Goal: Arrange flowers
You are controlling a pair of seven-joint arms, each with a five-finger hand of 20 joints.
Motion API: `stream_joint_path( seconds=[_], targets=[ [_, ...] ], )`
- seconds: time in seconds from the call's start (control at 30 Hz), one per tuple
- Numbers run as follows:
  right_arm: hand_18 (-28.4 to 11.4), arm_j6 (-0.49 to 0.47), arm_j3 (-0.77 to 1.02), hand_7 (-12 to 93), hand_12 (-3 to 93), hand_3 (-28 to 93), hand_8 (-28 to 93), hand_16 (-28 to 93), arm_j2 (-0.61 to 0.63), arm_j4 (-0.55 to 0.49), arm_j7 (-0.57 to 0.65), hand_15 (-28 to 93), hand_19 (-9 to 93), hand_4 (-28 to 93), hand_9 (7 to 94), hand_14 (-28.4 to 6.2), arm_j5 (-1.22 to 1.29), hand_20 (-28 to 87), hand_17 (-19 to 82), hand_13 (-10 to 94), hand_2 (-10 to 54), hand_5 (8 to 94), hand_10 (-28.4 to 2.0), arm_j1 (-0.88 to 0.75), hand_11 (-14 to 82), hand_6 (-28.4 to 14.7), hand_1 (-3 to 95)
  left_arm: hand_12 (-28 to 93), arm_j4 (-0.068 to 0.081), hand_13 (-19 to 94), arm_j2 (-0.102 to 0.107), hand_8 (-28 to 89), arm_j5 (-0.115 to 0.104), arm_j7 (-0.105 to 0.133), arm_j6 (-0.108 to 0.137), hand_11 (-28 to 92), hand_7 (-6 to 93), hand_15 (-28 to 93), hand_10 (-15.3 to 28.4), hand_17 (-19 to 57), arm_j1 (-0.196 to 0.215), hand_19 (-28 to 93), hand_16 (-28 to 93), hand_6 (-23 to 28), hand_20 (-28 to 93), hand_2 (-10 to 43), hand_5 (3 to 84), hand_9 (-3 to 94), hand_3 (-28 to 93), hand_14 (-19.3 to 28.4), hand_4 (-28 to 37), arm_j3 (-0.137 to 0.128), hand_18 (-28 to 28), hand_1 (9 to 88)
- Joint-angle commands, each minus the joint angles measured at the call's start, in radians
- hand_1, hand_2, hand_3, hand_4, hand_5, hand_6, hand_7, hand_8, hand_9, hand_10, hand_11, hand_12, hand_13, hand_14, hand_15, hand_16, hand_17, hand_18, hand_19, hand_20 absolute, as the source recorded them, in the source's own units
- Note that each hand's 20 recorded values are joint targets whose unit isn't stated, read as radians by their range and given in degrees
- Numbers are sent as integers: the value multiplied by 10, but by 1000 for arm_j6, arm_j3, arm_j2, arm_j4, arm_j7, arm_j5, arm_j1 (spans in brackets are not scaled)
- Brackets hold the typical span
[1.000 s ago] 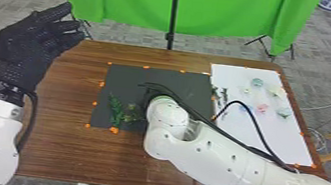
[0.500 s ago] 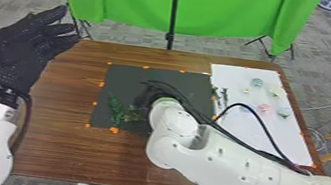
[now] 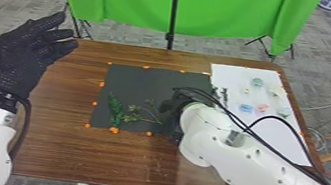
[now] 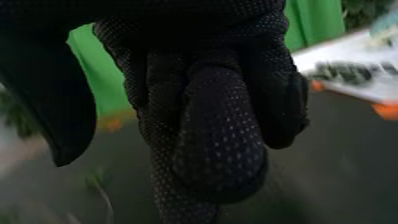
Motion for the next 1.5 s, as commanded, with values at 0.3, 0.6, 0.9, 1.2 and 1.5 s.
stream_joint_path(
  seconds=[0.3, 0.6, 0.9, 1.2, 1.5],
  targets=[
    [-205, -6, -56, 101, 174, 724, -104, 197, -35, -22, -12, 545, 932, -190, 916, -69, -37, 190, 567, 892, 104, 714, -159, -12, 241, -81, 229, 104, -1, 236, -6, -85, 1, 6, 12, 302, 127, 528, 208, -93, 22, 588, -104, 112, 86, 101, 383, 321, 766, 273, -275, -4, 235, 218],
    [-209, -35, -70, 103, 174, 723, -105, 193, -66, -51, -25, 547, 932, -189, 916, -70, -42, 190, 564, 892, 104, 724, -160, -16, 242, -80, 230, 105, 3, 237, -3, -85, 2, 2, 9, 302, 127, 528, 209, -93, 6, 587, -104, 112, 85, 101, 382, 321, 766, 272, -275, 7, 235, 218],
    [-209, -60, -85, 101, 175, 723, -106, 190, -82, -69, -29, 545, 932, -190, 920, -70, -62, 190, 569, 896, 104, 732, -160, -18, 242, -80, 231, 105, 5, 237, -4, -85, 4, -7, 11, 303, 127, 529, 209, -93, -1, 589, -104, 113, 86, 102, 383, 322, 767, 272, -276, 9, 236, 218],
    [-204, -1, -116, 106, 173, 722, -105, 187, -49, -78, 1, 535, 932, -190, 931, -65, -149, 186, 590, 912, 102, 755, -158, 11, 241, -82, 231, 105, -2, 237, -14, -86, 4, -16, 21, 303, 127, 530, 209, -93, 22, 589, -105, 113, 85, 102, 383, 321, 767, 273, -276, -4, 236, 218],
    [-216, 108, -62, 133, 179, 729, -101, 209, 22, -124, -178, 549, 932, -190, 933, -70, -115, 221, 569, 909, 104, 749, -156, 20, 258, -72, 226, 105, -3, 237, -19, -85, 5, -13, 21, 302, 128, 531, 209, -93, 30, 589, -105, 113, 84, 103, 383, 321, 765, 273, -275, 0, 236, 219]
  ],
)
